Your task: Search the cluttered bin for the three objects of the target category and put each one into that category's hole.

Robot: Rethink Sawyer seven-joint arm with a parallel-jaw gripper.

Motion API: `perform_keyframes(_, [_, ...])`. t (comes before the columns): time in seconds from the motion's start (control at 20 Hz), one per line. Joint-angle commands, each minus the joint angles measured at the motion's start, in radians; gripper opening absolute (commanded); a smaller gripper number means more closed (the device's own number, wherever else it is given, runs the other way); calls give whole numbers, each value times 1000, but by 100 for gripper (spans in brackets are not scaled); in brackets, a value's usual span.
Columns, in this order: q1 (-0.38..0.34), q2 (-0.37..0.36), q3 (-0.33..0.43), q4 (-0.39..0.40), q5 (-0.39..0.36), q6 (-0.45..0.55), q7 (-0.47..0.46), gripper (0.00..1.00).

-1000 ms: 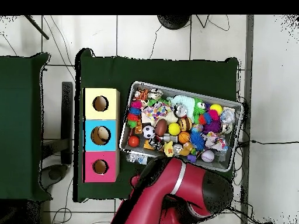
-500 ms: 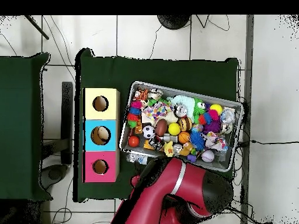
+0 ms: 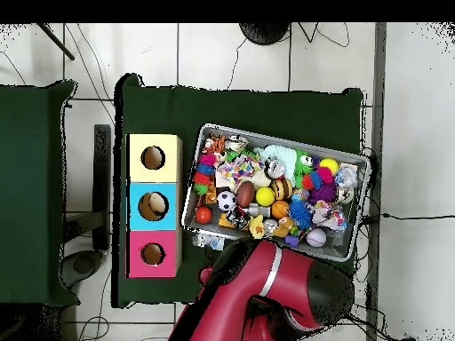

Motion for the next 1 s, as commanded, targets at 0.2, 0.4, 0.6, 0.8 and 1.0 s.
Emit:
perform_keyframes(0.2, [38, 137, -159, 170, 107, 573, 54, 100])
perform_keyframes(0.4, [66, 14, -127, 267, 171, 739, 18, 100])
perform_keyframes(0.6, [142, -160, -78, 402, 307, 893, -40, 100])
perform_keyframes(0.8, [220, -328, -33, 512, 410, 1012, -52, 100])
perform_keyframes(1.0, [309, -503, -16, 597, 481, 1152, -45, 100])
